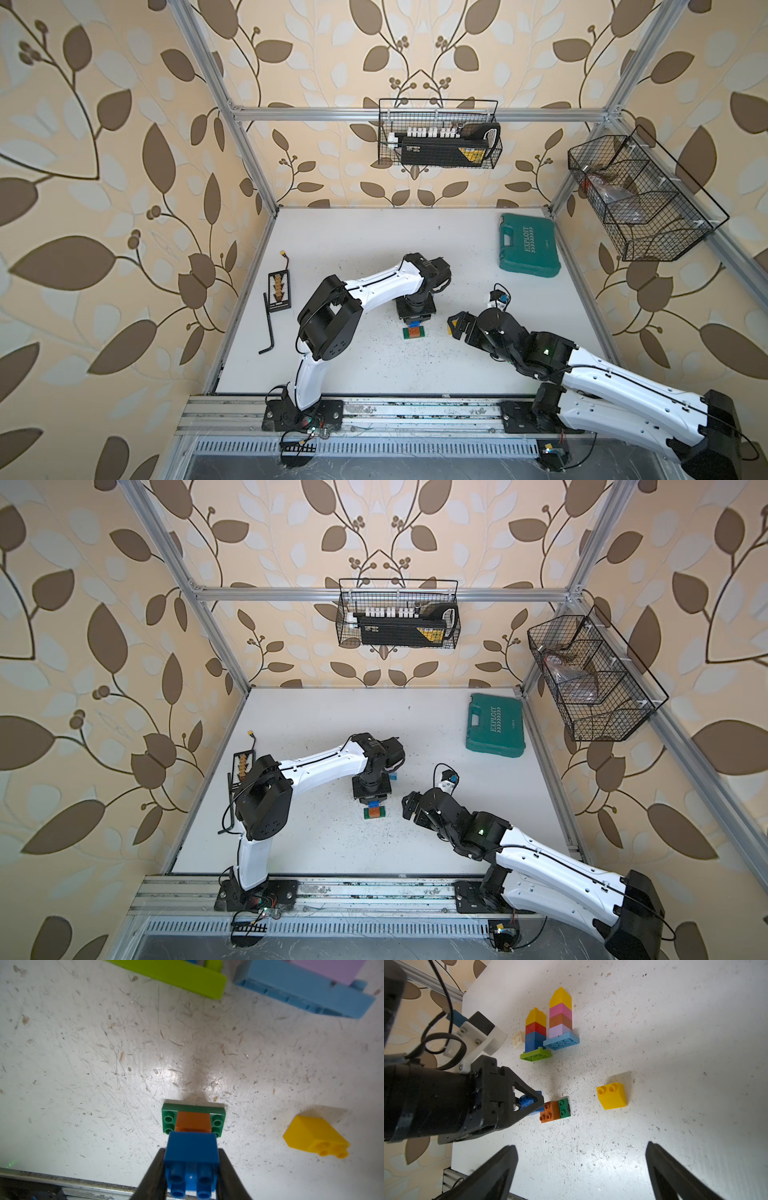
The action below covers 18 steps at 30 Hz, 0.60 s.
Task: Assemble the number 1 with lego
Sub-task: Assemble the lego brick with the lego brick.
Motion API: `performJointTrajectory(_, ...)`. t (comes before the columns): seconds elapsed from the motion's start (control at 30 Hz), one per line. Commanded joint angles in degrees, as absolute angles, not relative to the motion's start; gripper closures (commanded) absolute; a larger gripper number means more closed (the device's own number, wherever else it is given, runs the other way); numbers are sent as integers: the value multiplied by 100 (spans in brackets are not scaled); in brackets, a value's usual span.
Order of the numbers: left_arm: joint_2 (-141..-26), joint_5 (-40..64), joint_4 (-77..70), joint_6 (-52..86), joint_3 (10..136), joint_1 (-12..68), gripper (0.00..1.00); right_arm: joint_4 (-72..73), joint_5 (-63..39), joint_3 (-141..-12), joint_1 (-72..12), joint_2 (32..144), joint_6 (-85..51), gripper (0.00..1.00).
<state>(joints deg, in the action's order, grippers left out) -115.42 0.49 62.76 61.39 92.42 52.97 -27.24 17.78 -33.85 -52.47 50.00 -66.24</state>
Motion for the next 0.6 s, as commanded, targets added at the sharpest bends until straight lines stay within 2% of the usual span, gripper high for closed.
performJointTrajectory(0.0, -11466, 163, 6324, 6255, 9108, 5421, 78, -2768, 1837, -3316, -5227, 5029, -6669, 1)
performJointTrajectory(0.57, -11432, 291, 5985, 6189, 8604, 5426, 77, -2797, 1799, -3365, -5224, 5157, -6680, 1)
